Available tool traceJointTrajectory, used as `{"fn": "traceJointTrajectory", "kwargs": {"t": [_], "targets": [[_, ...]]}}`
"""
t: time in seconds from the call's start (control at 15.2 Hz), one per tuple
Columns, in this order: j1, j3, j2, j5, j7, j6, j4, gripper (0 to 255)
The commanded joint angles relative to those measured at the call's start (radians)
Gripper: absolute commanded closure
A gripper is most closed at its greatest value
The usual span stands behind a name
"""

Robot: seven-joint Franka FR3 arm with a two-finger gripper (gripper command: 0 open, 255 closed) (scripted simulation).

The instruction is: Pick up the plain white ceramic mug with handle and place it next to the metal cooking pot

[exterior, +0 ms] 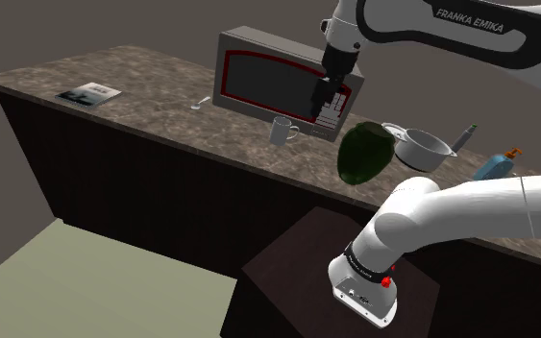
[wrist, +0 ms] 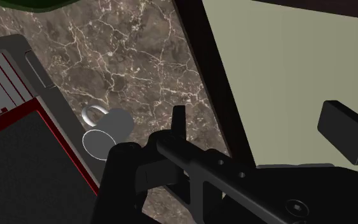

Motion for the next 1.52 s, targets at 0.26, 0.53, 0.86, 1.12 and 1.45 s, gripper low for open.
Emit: {"fn": "traceJointTrajectory", "kwargs": {"t": [0.26, 0.53, 0.86, 1.12, 1.45], "targets": [[-0.023, -0.054, 0.087, -0.018, -0.034, 0.125, -0.023, 0], [-0.043, -0.107, 0.193, -0.028, -0.068, 0.245, -0.023, 0], [-0.062, -0.169, 0.346, -0.024, -0.117, 0.384, 0.007, 0], [-0.072, -0.216, 0.481, -0.002, -0.163, 0.481, 0.056, 0], [-0.084, -0.266, 0.661, 0.054, -0.234, 0.580, 0.146, 0]]}}
